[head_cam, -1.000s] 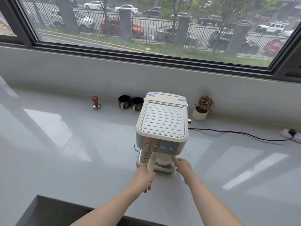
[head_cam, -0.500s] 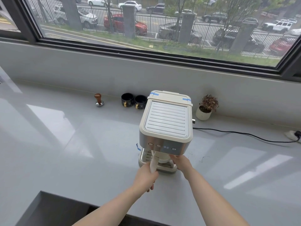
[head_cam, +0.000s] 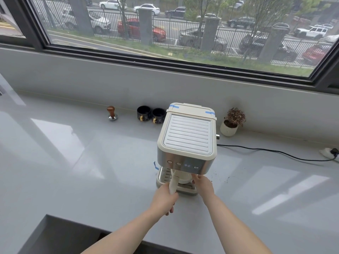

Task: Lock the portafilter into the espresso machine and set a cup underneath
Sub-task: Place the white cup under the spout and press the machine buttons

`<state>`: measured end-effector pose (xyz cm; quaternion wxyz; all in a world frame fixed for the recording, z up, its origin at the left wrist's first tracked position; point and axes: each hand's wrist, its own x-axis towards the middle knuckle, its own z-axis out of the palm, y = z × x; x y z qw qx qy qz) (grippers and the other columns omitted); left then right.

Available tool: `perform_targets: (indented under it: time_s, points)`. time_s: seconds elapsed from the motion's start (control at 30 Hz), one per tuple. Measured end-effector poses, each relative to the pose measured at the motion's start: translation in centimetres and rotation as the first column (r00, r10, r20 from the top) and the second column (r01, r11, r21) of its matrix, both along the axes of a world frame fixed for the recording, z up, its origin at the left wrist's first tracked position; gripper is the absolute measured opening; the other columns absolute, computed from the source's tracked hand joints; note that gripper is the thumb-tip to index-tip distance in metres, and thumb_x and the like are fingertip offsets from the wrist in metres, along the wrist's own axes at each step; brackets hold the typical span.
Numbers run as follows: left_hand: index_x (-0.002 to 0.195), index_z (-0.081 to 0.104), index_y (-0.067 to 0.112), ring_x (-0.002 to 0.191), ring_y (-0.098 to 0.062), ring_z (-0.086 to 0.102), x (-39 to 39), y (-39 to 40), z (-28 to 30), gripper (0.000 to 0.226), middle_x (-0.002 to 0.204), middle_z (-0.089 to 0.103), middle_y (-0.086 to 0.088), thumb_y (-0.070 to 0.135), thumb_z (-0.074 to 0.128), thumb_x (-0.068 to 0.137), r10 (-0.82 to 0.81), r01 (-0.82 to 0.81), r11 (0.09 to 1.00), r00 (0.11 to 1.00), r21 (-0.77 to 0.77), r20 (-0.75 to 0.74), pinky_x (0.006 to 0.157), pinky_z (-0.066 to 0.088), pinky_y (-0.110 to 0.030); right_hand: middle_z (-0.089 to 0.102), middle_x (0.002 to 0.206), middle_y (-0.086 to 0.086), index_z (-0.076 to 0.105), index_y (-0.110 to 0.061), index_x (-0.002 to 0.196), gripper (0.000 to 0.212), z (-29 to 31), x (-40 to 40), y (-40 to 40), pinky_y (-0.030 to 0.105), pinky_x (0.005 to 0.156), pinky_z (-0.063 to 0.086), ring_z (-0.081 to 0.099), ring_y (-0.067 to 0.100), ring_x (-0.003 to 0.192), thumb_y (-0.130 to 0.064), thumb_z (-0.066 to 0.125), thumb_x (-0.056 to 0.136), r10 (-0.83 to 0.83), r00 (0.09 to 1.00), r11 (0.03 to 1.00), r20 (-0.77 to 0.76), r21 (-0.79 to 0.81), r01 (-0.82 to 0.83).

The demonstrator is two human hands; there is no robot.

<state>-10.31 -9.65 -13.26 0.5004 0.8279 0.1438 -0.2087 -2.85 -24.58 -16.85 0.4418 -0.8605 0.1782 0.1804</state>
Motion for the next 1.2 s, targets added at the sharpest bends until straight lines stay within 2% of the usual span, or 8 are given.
perform_targets:
  time_s: [0.17,0.33,0.47,0.63,0.83,0.97,1.1,1.2]
  points:
    - [0.08,0.044,0.022,0.039,-0.017,0.053,0.0,0.3,0.2,0.008,0.067,0.052,-0.005,0.013,0.043,0.079,-0.03,0.03,0.999,0.999,-0.022,-0.011,0.04,0.039,-0.023,0.055,0.071,0.012,0.046,-0.015,0.054,0.052,0.3,-0.5,0.2,0.034,0.057,0.031,0.046,0.031,0.068,-0.049,0.04,0.093,-0.013,0.999,1.0,0.032,-0.019,0.014]
    - [0.088,0.046,0.021,0.043,-0.019,0.057,0.1,1.0,0.5,0.009,0.073,0.055,-0.005,0.018,0.048,0.08,-0.06,0.059,0.998,0.997,-0.038,-0.052,0.042,0.043,-0.025,0.047,0.068,0.009,0.038,-0.014,0.053,0.045,1.5,-1.2,0.1,0.032,0.055,0.025,0.037,0.023,0.059,-0.034,0.043,0.093,0.028,0.998,0.999,0.064,-0.017,-0.027]
    - [0.112,0.048,0.024,0.081,-0.024,0.068,1.0,1.4,1.2,0.037,0.09,0.064,0.004,0.034,0.057,0.078,-0.031,0.031,1.0,0.999,-0.001,0.039,0.07,0.055,-0.035,0.061,0.086,0.007,0.056,-0.006,0.089,0.021,3.3,-1.1,-0.6,0.034,0.062,0.037,0.053,0.026,0.077,-0.023,0.043,0.09,-0.053,0.99,0.998,0.127,0.042,0.048]
    - [0.117,0.05,0.021,0.101,-0.014,0.065,2.3,1.7,2.9,0.038,0.108,0.065,0.008,0.032,0.062,0.083,0.027,-0.012,0.995,0.988,-0.098,0.153,0.09,0.053,-0.035,0.057,0.083,0.003,0.049,-0.009,0.087,0.003,4.9,-1.2,-1.0,0.034,0.067,0.038,0.051,0.027,0.08,-0.008,0.047,0.085,-0.126,0.968,0.99,0.218,0.084,0.11]
    - [0.109,0.05,0.028,0.091,-0.009,0.066,2.4,2.6,3.1,0.029,0.12,0.062,0.006,0.037,0.067,0.087,0.108,-0.087,0.992,0.964,-0.095,0.244,0.077,0.052,-0.031,0.057,0.101,-0.008,0.046,-0.026,0.106,0.037,6.5,-2.3,-0.4,0.019,0.064,0.039,0.054,0.02,0.097,0.001,0.05,0.08,-0.122,0.93,0.982,0.347,0.176,0.063]
    - [0.153,0.016,0.016,0.125,-0.025,0.053,4.2,4.5,3.5,0.097,0.154,0.033,-0.008,0.044,0.073,0.081,0.146,-0.145,0.989,0.946,-0.023,0.288,0.098,0.045,-0.041,0.056,0.124,-0.015,0.043,-0.035,0.125,0.076,6.1,-2.0,-0.6,0.028,0.087,0.05,0.052,0.012,0.119,0.003,0.066,0.065,-0.091,0.906,0.978,0.414,0.206,0.004]
    - [0.145,0.027,0.034,0.13,-0.017,0.045,5.5,4.6,4.9,0.094,0.141,0.045,0.012,0.029,0.084,0.071,0.083,-0.067,0.996,0.877,-0.052,0.473,0.096,0.046,-0.038,0.052,0.118,-0.027,0.036,-0.034,0.128,0.078,6.8,-2.6,-0.4,0.018,0.082,0.045,0.052,0.007,0.117,-0.01,0.075,0.066,-0.115,0.887,0.963,0.447,0.268,-0.01]
    - [0.142,0.029,0.034,0.121,-0.01,0.047,6.0,4.2,5.4,0.098,0.13,0.045,0.022,0.017,0.087,0.065,0.096,-0.081,0.995,0.845,-0.052,0.527,0.084,0.042,-0.029,0.054,0.122,-0.023,0.035,-0.036,0.129,0.087,7.0,-2.6,0.1,0.026,0.087,0.048,0.052,0.003,0.117,-0.027,0.085,0.059,-0.169,0.861,0.958,0.479,0.285,0.03]
